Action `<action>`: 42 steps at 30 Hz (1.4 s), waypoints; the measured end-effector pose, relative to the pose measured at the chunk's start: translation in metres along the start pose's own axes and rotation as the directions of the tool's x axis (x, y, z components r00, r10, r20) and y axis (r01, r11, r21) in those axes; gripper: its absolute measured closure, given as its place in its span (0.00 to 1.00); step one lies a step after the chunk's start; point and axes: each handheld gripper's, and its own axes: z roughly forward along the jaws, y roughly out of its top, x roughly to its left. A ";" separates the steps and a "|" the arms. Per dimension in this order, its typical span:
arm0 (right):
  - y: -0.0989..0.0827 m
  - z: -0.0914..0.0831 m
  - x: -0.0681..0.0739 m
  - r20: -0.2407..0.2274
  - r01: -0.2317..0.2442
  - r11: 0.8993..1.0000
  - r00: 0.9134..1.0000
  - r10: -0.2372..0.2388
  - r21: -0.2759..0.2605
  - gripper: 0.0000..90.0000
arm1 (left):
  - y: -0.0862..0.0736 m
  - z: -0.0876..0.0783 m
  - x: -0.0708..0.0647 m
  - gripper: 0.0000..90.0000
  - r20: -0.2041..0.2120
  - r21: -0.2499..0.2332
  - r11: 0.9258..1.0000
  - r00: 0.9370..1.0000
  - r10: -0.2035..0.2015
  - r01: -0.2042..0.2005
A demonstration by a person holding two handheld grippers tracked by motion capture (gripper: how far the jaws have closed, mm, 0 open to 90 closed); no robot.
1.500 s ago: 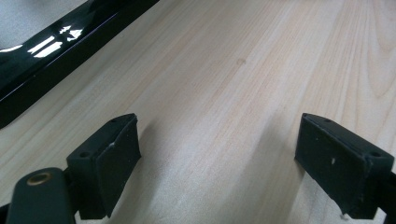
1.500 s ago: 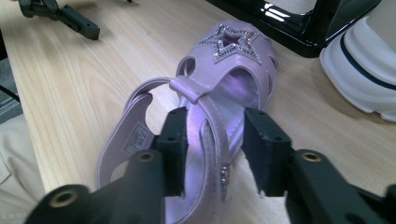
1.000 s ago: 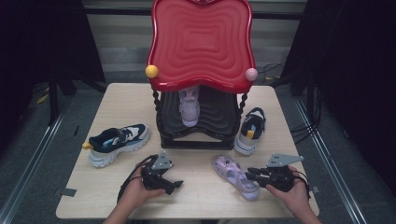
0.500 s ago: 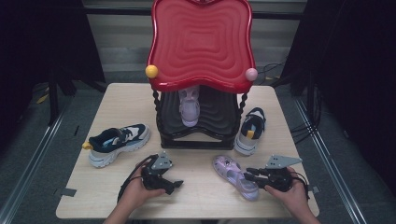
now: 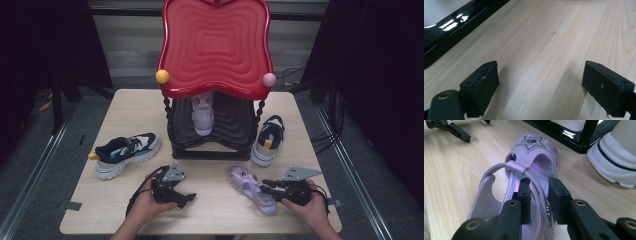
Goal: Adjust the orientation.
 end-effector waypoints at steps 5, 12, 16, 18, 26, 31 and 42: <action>0.000 0.001 0.001 -0.001 0.003 1.000 1.000 -0.003 0.001 0.80 | 0.000 0.000 0.000 0.15 0.000 0.000 1.000 1.000 0.000 0.000; 0.000 0.001 0.000 -0.006 0.007 1.000 1.000 -0.007 -0.003 0.81 | 0.000 0.000 0.000 0.15 0.000 0.004 1.000 1.000 0.005 -0.005; 0.003 0.000 0.001 -0.009 0.010 1.000 1.000 -0.010 -0.008 0.81 | 0.000 0.000 0.000 0.15 0.000 0.001 1.000 1.000 0.000 0.000; 0.004 -0.001 0.002 -0.013 0.004 1.000 1.000 -0.004 -0.010 0.81 | 0.000 0.000 0.000 0.15 0.001 0.000 1.000 1.000 0.000 0.000; 0.007 -0.005 0.002 0.002 0.018 1.000 1.000 -0.018 0.014 0.86 | 0.000 0.000 0.000 0.15 0.001 0.005 1.000 1.000 0.006 -0.006; 0.009 -0.004 0.003 0.009 0.025 0.999 1.000 -0.026 0.027 0.89 | 0.000 0.000 0.000 0.15 0.000 0.000 1.000 1.000 0.000 0.000; 0.012 -0.006 0.007 0.032 0.112 0.994 0.993 -0.112 0.018 0.95 | 0.000 0.000 0.000 0.15 0.000 0.003 1.000 1.000 0.004 -0.004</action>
